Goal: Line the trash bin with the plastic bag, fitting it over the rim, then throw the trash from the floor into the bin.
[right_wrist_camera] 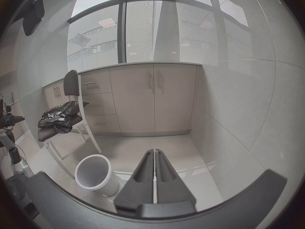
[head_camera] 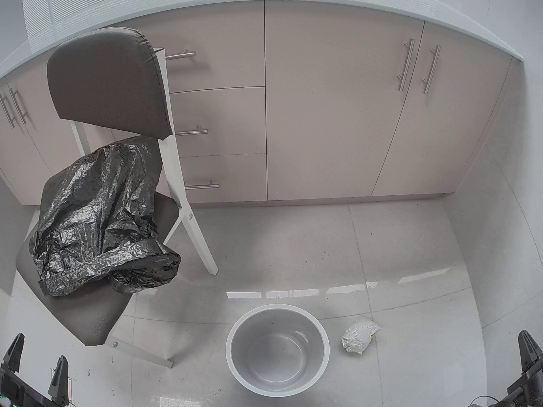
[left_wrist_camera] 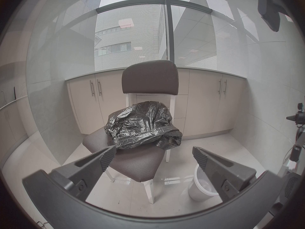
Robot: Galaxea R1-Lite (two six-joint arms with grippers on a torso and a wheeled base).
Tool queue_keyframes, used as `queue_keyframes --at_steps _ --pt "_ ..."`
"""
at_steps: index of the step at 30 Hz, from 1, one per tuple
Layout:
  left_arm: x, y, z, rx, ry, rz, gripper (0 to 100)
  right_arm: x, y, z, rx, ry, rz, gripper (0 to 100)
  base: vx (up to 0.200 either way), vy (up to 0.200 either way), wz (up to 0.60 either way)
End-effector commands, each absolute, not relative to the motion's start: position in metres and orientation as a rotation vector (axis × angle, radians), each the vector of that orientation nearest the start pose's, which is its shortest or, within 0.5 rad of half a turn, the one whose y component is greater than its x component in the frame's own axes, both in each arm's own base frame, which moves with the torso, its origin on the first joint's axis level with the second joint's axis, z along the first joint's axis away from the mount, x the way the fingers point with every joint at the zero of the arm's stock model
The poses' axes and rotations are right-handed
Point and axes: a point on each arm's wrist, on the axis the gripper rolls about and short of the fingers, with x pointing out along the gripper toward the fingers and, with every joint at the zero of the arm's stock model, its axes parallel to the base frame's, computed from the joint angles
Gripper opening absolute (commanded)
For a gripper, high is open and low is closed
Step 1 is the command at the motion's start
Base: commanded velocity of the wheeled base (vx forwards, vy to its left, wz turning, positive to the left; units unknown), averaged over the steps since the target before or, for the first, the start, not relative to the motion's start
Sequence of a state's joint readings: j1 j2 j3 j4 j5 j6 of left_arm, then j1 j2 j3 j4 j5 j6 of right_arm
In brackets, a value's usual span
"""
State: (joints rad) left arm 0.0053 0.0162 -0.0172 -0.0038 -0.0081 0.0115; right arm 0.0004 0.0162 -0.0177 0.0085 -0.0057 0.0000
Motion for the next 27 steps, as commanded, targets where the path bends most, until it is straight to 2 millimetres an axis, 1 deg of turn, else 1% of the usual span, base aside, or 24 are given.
queue_keyframes --at_steps 1,3,4,5,6,7,8,9,10,11,12,13,15,16,17,18,19,21,22,23,27 --pt "-0.023 0.0 0.076 0.011 -0.002 0.0 100 -0.023 0.0 0.076 -0.003 0.003 -0.008 0 0.0 0.0 0.0" --pt "-0.023 0.0 0.076 0.011 -0.005 0.0 100 -0.023 0.0 0.076 -0.005 0.002 -0.012 0 0.0 0.0 0.0" --pt "-0.023 0.0 0.076 0.011 -0.005 0.0 100 -0.025 0.0 0.085 0.007 -0.046 -0.017 0 0.0 0.0 0.0" --pt "-0.023 0.0 0.076 0.012 -0.005 0.0 100 -0.029 0.0 0.101 0.033 -0.106 -0.007 0 0.0 0.0 0.0" --pt "-0.022 0.0 0.076 0.011 0.0 -0.002 100 -0.042 -0.002 0.176 0.181 -0.271 0.021 0 0.0 0.0 0.0" --pt "-0.022 0.0 0.076 0.012 0.005 -0.002 100 -0.044 -0.003 0.236 0.313 -0.338 0.048 0 0.0 0.0 0.0" --pt "-0.022 0.0 0.076 0.012 0.009 -0.005 100 -0.046 -0.004 0.276 0.38 -0.374 0.051 0 0.0 0.0 0.0" --pt "-0.022 0.0 0.076 0.012 0.005 -0.005 100 -0.048 -0.004 0.299 0.354 -0.387 0.038 0 0.0 0.0 0.0" --pt "-0.023 0.0 0.076 0.012 -0.003 0.0 100 -0.044 -0.003 0.315 0.277 -0.355 0.025 0 0.0 0.0 0.0" --pt "-0.023 0.0 0.076 0.009 -0.006 0.002 100 -0.035 -0.002 0.318 0.187 -0.292 0.027 0 0.0 0.0 0.0" --pt "-0.023 0.0 0.076 0.009 -0.006 0.0 100 -0.028 -0.002 0.317 0.143 -0.253 0.034 0 0.0 0.0 0.0" --pt "-0.023 0.0 0.076 0.009 -0.006 0.0 100 -0.013 0.0 0.313 0.097 -0.195 0.069 0 0.0 0.0 0.0" --pt "-0.023 0.0 0.076 0.009 -0.006 0.0 100 0.011 0.002 0.303 0.116 -0.12 0.128 0 0.0 0.0 0.0" --pt "-0.023 0.0 0.076 0.009 -0.006 0.0 100 0.011 0.002 0.303 0.116 -0.12 0.128 0 0.0 0.0 0.0" --pt "-0.023 0.0 0.076 0.015 -0.006 0.0 100 0.035 0.005 0.296 0.161 -0.103 0.175 0 0.0 0.0 0.0" --pt "-0.023 0.0 0.076 0.015 -0.006 0.0 100 0.035 0.005 0.296 0.161 -0.103 0.175 0 0.0 0.0 0.0" --pt "-0.023 0.0 0.076 0.023 -0.006 0.002 100 0.063 0.009 0.287 0.247 -0.089 0.209 0 0.0 0.0 0.0" --pt "-0.023 0.0 0.076 0.022 -0.006 0.002 100 0.083 0.013 0.281 0.312 -0.095 0.228 0 0.0 0.0 0.0" --pt "-0.023 0.0 0.076 0.023 -0.006 0.002 100 0.087 0.014 0.279 0.32 -0.09 0.229 0 0.0 0.0 0.0" --pt "-0.023 0.0 0.076 0.028 -0.009 0.003 100 0.109 0.017 0.269 0.347 -0.064 0.228 0 0.0 0.0 0.0" --pt "-0.023 0.0 0.076 0.029 -0.009 0.003 100 0.148 0.023 0.244 0.358 -0.008 0.225 0 0.0 0.0 0.0"
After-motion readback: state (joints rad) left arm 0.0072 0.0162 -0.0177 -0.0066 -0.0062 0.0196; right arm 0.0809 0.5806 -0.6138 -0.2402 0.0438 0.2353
